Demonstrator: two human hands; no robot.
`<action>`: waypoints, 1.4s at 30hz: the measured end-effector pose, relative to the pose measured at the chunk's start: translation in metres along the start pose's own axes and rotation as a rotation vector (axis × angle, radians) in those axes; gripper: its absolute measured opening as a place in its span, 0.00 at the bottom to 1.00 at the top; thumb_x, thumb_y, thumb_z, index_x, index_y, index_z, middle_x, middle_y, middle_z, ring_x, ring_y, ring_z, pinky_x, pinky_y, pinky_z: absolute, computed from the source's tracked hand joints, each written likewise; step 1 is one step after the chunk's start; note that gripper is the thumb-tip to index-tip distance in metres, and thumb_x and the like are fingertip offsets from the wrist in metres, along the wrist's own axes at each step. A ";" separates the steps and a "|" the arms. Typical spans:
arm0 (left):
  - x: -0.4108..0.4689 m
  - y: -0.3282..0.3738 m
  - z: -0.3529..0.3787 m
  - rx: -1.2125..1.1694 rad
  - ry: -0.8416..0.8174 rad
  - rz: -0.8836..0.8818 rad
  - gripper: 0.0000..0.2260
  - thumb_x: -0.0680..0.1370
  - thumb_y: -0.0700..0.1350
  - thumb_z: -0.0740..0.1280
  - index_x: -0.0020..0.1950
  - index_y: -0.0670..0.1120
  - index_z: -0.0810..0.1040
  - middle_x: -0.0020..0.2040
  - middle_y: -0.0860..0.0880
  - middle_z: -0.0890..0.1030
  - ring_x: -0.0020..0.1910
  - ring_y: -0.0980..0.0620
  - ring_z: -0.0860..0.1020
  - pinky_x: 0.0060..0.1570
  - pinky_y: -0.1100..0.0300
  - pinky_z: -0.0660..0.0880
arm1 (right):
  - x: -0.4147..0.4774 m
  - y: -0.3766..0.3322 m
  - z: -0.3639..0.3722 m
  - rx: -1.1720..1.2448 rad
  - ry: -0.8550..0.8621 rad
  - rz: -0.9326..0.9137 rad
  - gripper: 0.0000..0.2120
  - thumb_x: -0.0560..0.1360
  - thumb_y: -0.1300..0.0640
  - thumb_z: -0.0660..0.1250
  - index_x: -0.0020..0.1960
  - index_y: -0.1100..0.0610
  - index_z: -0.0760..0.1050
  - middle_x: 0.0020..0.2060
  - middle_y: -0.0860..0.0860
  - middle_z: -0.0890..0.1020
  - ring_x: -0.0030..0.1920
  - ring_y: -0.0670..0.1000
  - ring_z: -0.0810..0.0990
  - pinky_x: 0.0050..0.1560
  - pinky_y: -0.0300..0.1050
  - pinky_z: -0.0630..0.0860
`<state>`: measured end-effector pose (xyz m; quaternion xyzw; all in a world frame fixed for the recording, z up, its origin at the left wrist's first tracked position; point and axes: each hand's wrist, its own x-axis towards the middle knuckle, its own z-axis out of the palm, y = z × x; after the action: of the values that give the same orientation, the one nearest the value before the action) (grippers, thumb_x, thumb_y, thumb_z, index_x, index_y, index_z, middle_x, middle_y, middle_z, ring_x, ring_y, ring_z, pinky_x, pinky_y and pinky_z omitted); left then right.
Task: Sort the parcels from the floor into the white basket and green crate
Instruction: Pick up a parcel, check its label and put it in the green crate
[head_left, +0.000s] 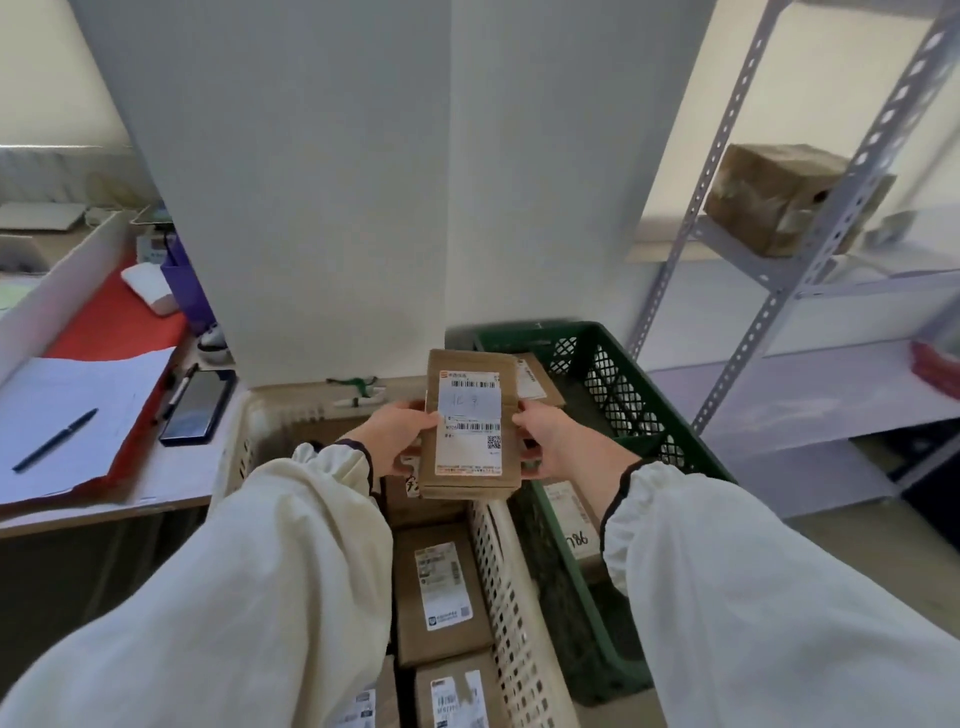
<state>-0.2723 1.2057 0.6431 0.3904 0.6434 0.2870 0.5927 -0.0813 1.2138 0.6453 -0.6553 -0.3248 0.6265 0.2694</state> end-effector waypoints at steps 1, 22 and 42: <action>0.007 0.009 0.009 0.020 -0.007 0.021 0.11 0.79 0.45 0.64 0.62 0.50 0.73 0.55 0.46 0.81 0.56 0.43 0.77 0.60 0.42 0.72 | 0.003 -0.008 -0.012 0.010 0.021 -0.021 0.17 0.81 0.59 0.54 0.65 0.44 0.68 0.53 0.54 0.78 0.55 0.58 0.76 0.61 0.62 0.71; 0.257 0.083 0.259 -0.246 -0.052 0.129 0.13 0.80 0.48 0.62 0.64 0.51 0.72 0.52 0.53 0.80 0.50 0.54 0.78 0.43 0.59 0.77 | 0.263 -0.086 -0.245 -0.267 0.346 -0.177 0.13 0.80 0.52 0.58 0.60 0.56 0.72 0.40 0.50 0.80 0.37 0.49 0.80 0.32 0.42 0.77; 0.376 0.017 0.259 1.039 0.263 0.330 0.50 0.60 0.67 0.73 0.75 0.51 0.53 0.69 0.50 0.65 0.65 0.48 0.61 0.61 0.50 0.65 | 0.393 -0.032 -0.233 -0.300 0.179 -0.076 0.21 0.79 0.62 0.58 0.71 0.54 0.63 0.57 0.53 0.77 0.48 0.49 0.76 0.43 0.42 0.75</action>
<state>-0.0108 1.5070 0.4201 0.6876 0.6990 0.0676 0.1845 0.1494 1.5465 0.4319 -0.7287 -0.4138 0.4995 0.2197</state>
